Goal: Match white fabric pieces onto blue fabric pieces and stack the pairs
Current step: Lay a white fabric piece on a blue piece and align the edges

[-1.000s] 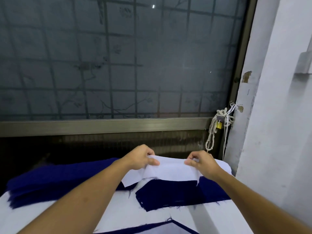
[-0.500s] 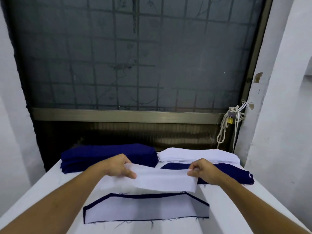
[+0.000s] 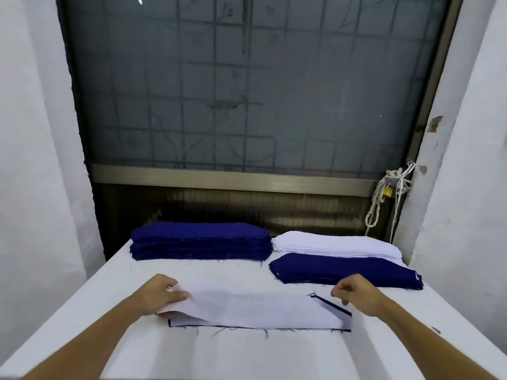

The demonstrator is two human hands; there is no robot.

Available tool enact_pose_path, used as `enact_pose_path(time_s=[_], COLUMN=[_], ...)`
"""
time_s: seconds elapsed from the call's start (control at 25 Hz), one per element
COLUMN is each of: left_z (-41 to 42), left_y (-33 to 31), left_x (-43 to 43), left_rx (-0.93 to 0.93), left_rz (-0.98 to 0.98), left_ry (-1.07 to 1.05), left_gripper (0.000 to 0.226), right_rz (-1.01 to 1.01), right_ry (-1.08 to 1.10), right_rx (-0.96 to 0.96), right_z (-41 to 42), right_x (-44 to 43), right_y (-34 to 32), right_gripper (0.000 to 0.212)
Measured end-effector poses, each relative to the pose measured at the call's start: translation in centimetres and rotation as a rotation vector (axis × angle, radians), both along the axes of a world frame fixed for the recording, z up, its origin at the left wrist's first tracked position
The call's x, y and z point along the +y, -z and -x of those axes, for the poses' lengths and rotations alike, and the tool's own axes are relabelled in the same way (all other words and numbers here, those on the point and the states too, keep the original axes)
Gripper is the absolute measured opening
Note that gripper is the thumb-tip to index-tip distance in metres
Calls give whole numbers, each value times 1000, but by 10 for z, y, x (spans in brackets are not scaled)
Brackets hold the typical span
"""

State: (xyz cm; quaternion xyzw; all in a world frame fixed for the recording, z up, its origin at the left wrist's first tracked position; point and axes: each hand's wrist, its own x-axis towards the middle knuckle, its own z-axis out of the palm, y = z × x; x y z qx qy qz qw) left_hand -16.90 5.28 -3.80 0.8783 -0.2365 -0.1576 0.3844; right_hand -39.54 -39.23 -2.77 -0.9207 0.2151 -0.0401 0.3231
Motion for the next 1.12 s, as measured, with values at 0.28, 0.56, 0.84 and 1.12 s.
enact_pose_path(time_s=[0.28, 0.56, 0.84, 1.12], left_z=[2, 0, 4, -2], left_y=[15, 21, 17, 13], left_x=[-17, -17, -19, -18], left_rx=[-77, -33, -48, -41], left_rz=[-95, -189, -234, -128], left_ry=[51, 61, 65, -48], left_gripper=[50, 47, 52, 54], right_rz=[-68, 299, 181, -117], right_ry=[29, 75, 50, 162], right_rx=[43, 342, 340, -48], right_z=[-7, -14, -14, -4], right_x=[34, 55, 56, 29], right_y=[26, 21, 23, 18], right_gripper=[43, 36, 27, 16])
